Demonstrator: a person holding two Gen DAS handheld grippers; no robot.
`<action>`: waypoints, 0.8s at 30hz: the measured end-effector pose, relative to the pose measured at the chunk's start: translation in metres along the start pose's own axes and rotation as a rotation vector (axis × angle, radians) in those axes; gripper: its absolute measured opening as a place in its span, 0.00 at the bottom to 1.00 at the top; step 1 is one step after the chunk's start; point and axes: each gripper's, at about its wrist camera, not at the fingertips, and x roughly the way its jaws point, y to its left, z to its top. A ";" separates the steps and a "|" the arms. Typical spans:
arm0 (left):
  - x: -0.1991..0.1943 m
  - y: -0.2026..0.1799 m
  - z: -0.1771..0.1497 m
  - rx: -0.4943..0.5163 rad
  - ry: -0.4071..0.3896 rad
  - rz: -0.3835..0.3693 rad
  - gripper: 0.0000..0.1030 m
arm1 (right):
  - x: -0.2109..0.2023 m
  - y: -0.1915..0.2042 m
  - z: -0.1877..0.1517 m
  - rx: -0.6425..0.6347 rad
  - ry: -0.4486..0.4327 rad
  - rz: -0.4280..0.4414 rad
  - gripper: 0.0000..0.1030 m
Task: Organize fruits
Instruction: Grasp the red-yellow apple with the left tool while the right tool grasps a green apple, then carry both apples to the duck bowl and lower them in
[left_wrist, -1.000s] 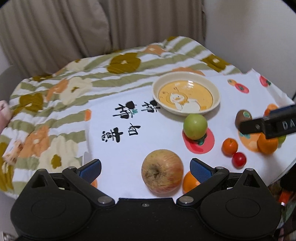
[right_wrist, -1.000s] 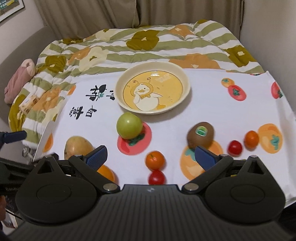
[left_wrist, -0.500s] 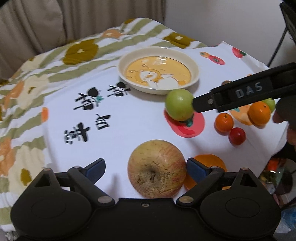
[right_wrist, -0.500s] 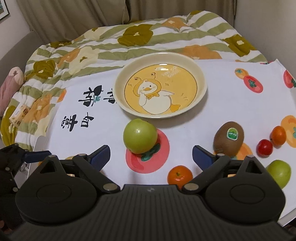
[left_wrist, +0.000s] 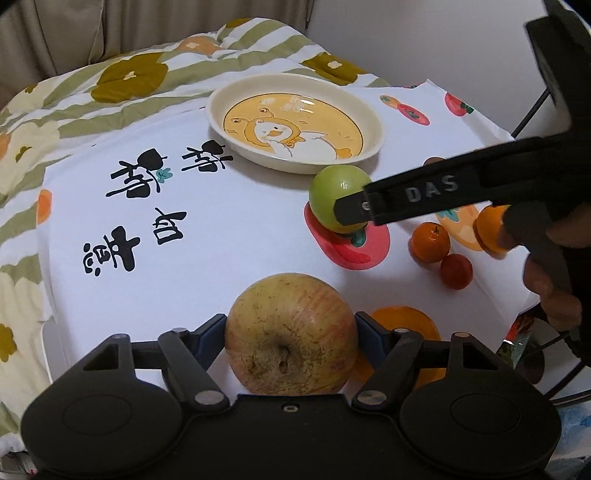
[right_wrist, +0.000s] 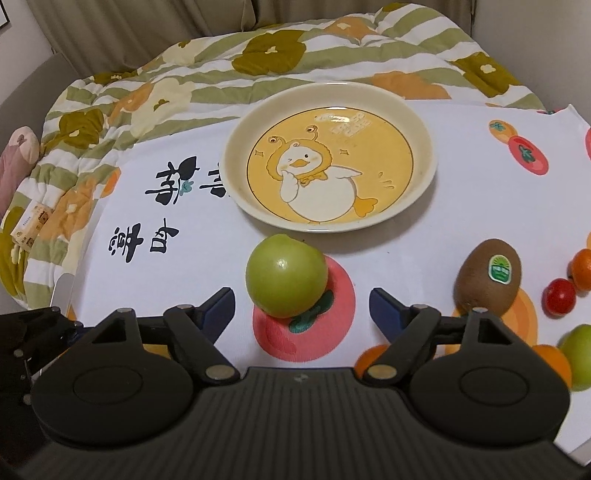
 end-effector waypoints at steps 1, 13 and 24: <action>0.000 0.000 0.000 0.001 0.000 0.000 0.75 | 0.002 0.000 0.001 0.000 0.002 0.001 0.90; -0.003 -0.002 -0.003 0.022 -0.010 0.018 0.75 | 0.026 0.003 0.011 -0.014 0.021 0.013 0.78; -0.012 0.002 -0.009 0.008 -0.027 0.066 0.75 | 0.022 0.010 0.008 -0.032 0.015 0.026 0.69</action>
